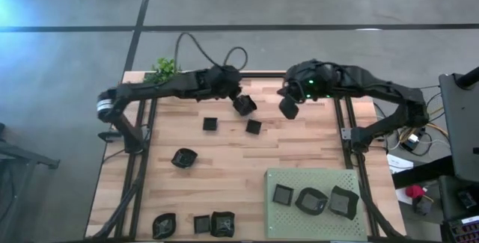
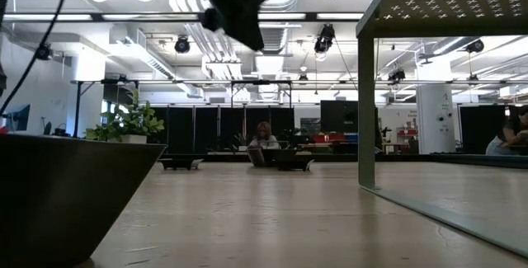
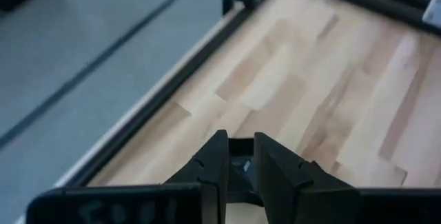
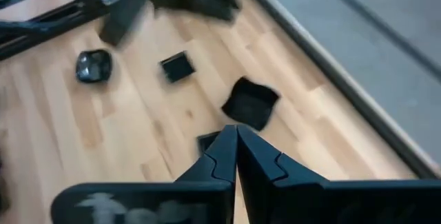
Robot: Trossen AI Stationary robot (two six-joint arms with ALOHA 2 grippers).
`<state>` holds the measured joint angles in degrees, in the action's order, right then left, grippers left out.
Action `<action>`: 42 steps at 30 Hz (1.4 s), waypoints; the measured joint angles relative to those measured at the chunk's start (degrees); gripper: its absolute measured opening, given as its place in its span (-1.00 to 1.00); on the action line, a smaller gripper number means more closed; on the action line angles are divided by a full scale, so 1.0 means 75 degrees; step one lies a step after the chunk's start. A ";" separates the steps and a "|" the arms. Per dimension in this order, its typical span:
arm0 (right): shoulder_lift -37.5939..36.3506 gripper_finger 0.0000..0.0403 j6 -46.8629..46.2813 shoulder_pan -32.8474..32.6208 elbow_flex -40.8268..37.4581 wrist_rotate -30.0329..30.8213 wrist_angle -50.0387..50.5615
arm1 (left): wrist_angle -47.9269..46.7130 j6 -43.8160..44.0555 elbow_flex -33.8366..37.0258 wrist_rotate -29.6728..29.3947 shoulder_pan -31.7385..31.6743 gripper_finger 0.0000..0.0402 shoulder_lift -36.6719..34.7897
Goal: Pick & Place Mini shaped plates
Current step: Stack the distorted square plate on the stacked distorted square plates on the shelf
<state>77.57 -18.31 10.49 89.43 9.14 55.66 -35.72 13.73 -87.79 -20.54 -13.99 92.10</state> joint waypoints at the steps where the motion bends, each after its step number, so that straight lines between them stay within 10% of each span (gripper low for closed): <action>1: 0.0045 -0.96 0.0040 0.0096 -0.0136 -0.0218 -0.0169 | -0.0041 0.0034 0.0055 -0.0176 0.0066 -0.68 -0.0196; 11: 0.0703 -0.96 -0.0760 0.1055 -0.1417 -0.2293 -0.2099 | -0.0033 0.0774 0.1317 -0.1109 0.0629 -0.68 -0.2061; 23: 0.2718 -0.96 -0.1486 0.1390 -0.1251 -0.2174 -0.2293 | 0.0403 0.1794 0.2961 -0.1482 0.0684 -0.68 -0.3495; 42: 0.3945 -0.69 -0.1826 0.1753 -0.1209 -0.1835 -0.2265 | 0.0550 0.1689 0.3115 -0.1377 0.0716 -0.68 -0.3818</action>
<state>107.16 -32.01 23.64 80.36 -4.62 38.68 -31.59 26.39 -64.42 -30.87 -8.62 63.46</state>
